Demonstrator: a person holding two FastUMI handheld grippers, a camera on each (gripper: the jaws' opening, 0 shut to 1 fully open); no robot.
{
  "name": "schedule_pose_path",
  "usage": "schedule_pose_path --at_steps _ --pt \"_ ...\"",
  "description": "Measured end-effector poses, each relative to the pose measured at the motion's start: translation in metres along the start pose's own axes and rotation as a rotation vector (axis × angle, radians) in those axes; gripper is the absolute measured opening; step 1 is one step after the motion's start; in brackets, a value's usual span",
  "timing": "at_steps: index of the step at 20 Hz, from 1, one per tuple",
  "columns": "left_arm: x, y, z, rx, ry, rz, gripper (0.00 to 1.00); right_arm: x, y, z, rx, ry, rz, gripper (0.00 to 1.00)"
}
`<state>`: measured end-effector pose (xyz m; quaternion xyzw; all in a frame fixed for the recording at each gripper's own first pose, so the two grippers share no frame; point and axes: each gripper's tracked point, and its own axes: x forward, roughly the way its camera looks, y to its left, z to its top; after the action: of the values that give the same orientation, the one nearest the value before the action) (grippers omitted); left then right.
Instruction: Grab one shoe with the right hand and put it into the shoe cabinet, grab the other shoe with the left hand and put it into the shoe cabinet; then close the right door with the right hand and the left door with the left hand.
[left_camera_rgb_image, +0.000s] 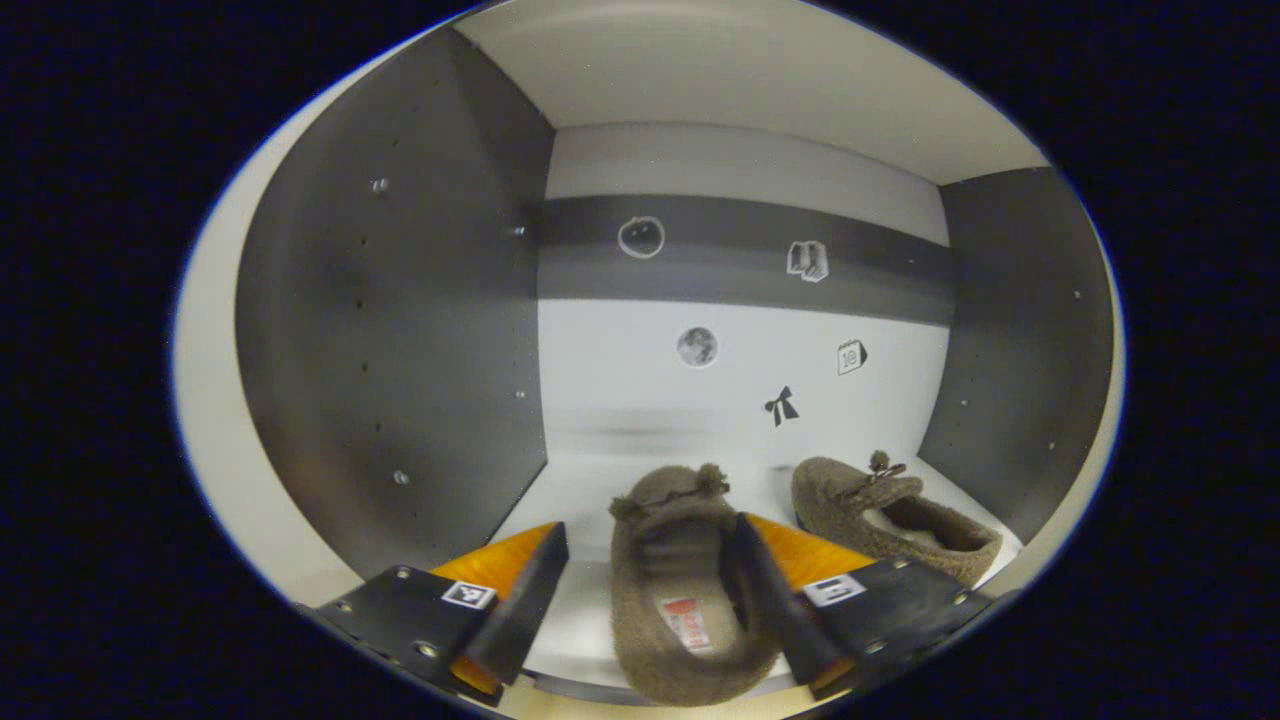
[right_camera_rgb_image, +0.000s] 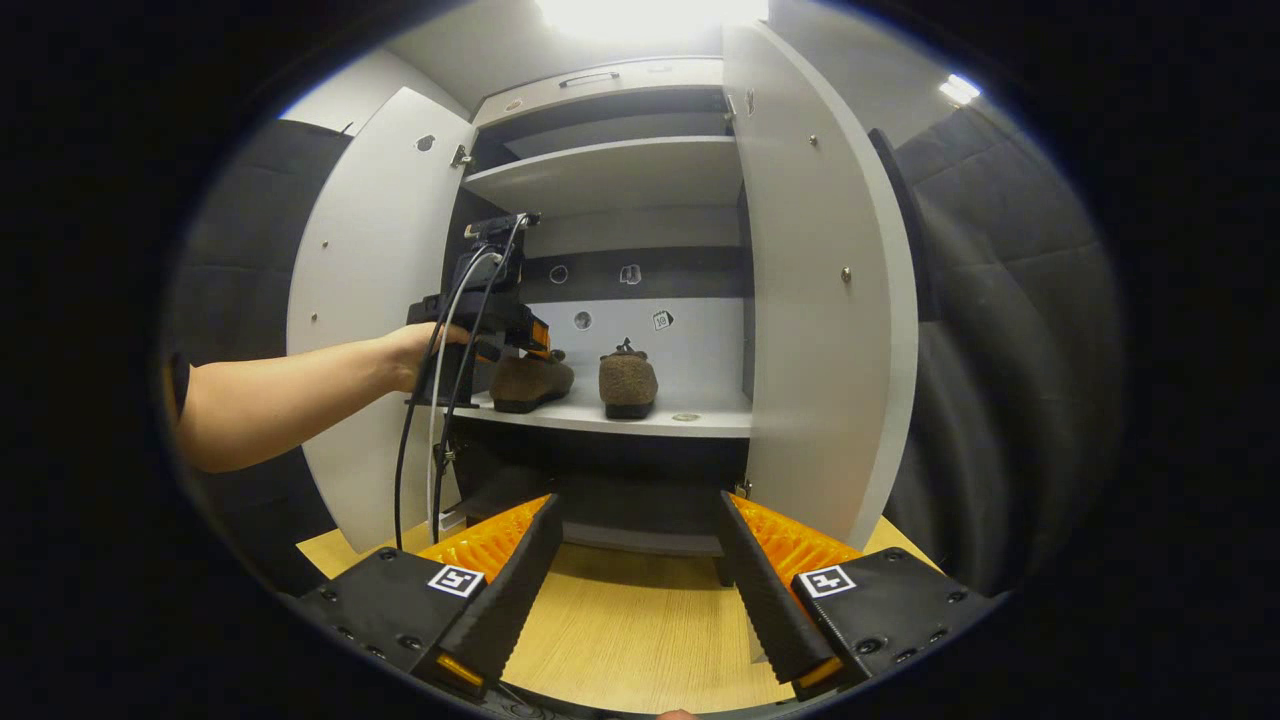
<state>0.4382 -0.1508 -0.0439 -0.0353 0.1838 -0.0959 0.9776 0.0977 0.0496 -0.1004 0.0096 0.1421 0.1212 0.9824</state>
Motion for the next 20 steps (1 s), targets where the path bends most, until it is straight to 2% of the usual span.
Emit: schedule_pose_path --at_steps 1,7,8,9,17,20 --pt "-0.008 0.000 0.006 0.030 -0.016 0.006 0.98 -0.002 -0.001 0.003 0.005 -0.005 0.000 0.97" --pt "-0.096 -0.017 0.042 0.051 -0.149 -0.041 1.00 -0.017 -0.006 0.033 0.038 -0.064 -0.024 0.97" --pt "-0.112 -0.015 0.045 0.053 -0.164 -0.041 0.98 -0.020 -0.006 0.037 0.041 -0.068 -0.028 0.98" --pt "-0.127 -0.015 0.045 0.054 -0.174 -0.045 1.00 -0.023 -0.006 0.042 0.044 -0.073 -0.030 0.98" --pt "-0.231 0.000 0.023 0.053 -0.212 -0.067 1.00 -0.038 -0.002 0.078 0.041 -0.130 -0.031 0.97" --pt "-0.269 0.011 0.006 0.050 -0.232 -0.047 1.00 -0.042 0.000 0.091 0.048 -0.154 -0.031 0.98"
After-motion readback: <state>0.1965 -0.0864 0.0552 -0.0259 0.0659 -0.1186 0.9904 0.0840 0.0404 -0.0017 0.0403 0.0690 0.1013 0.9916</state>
